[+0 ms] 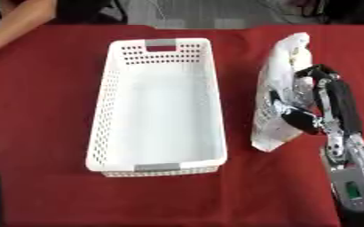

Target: Pick up objects on the table and place them in the box.

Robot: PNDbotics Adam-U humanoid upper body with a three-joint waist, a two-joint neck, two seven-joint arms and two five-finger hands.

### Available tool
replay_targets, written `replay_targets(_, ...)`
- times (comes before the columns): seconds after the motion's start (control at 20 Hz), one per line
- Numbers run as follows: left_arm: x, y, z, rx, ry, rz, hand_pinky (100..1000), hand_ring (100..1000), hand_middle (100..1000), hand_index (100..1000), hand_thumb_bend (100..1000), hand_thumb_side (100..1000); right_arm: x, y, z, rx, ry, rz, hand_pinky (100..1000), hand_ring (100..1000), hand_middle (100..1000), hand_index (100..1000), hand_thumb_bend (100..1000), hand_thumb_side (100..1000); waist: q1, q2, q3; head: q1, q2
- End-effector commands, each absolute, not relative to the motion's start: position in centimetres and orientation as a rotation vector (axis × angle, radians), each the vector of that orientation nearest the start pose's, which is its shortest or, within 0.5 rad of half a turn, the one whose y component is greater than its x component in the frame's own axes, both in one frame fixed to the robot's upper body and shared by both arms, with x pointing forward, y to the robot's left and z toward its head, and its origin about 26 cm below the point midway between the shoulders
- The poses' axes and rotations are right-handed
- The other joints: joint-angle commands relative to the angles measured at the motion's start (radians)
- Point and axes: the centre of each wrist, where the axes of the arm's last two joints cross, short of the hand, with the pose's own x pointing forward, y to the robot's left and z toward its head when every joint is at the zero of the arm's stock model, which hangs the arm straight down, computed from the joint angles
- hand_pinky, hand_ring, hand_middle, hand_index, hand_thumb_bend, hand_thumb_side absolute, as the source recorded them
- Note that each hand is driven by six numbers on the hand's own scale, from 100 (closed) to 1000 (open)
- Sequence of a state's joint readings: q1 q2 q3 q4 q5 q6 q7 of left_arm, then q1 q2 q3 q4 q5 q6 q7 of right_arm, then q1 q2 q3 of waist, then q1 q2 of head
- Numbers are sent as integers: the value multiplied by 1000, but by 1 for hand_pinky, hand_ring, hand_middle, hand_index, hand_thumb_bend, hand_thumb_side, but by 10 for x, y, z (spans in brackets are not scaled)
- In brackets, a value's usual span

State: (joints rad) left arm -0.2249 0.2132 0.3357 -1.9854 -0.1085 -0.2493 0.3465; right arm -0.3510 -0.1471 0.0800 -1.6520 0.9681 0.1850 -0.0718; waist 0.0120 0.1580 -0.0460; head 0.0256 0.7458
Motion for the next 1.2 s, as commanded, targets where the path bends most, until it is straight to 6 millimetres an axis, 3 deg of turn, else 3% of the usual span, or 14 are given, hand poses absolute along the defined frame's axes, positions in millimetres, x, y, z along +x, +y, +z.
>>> replay_targets(0.05,281,337,190,706,-2491,295,605,602,728,805,100,1000,348,-216,122,-1072,-1779,659,100,100,100,285,100,100,3,-14,0,-3,-15)
replay_targets(0.85,281,337,191,708,-2492,294,605,602,727,805,100,1000,348,-219,124,-1080,-1828,635,100,100,100,249,100,100,3,-14,-1,-1,-18)
replay_targets(1.2,281,337,191,708,-2491,293,605,602,727,805,100,1000,342,-225,165,-1210,-1992,529,100,100,100,236,100,100,3,-15,1,0,-20)
